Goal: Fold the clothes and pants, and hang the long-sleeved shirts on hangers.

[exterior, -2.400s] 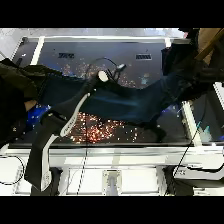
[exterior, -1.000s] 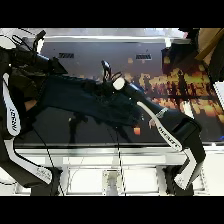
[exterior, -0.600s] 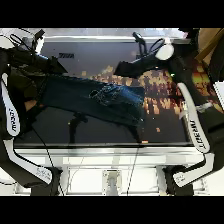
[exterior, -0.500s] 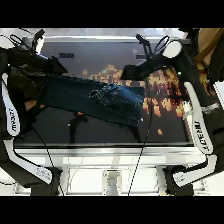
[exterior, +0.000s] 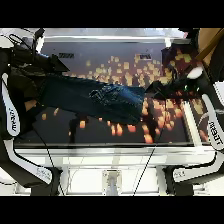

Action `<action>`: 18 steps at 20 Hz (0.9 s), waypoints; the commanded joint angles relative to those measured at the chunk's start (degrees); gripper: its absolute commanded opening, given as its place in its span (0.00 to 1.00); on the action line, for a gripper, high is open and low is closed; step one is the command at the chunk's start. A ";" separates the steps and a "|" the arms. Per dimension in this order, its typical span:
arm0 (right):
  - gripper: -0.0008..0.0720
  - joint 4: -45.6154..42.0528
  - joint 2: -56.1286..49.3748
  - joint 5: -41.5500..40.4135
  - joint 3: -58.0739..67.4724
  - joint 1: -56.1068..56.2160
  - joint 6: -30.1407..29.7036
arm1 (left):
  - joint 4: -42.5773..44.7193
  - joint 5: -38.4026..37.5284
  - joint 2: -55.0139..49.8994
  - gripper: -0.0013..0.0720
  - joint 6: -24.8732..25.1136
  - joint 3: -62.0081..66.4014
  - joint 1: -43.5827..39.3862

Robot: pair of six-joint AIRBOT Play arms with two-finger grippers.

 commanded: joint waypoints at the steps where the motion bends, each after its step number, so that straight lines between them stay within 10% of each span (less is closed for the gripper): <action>1: 0.99 12.41 -0.94 -14.86 -15.10 -1.33 -7.96 | -0.13 0.00 0.00 0.05 0.09 -0.02 -0.61; 10: 0.96 23.19 -7.96 -13.75 -15.54 9.53 -16.48 | -0.13 -0.02 0.00 0.05 1.38 -0.02 -0.66; 13: 0.57 27.61 -7.93 -5.22 -12.31 11.54 -18.95 | -0.09 -0.02 0.00 0.05 1.40 -0.02 -0.66; 15: 0.07 28.11 -7.78 2.78 -8.31 11.28 -19.89 | -0.09 0.00 0.00 0.05 1.40 -0.07 -0.66; 18: 0.07 27.23 -4.50 7.19 -3.93 9.49 -17.35 | -0.09 0.00 -0.85 0.05 1.38 -0.07 -0.66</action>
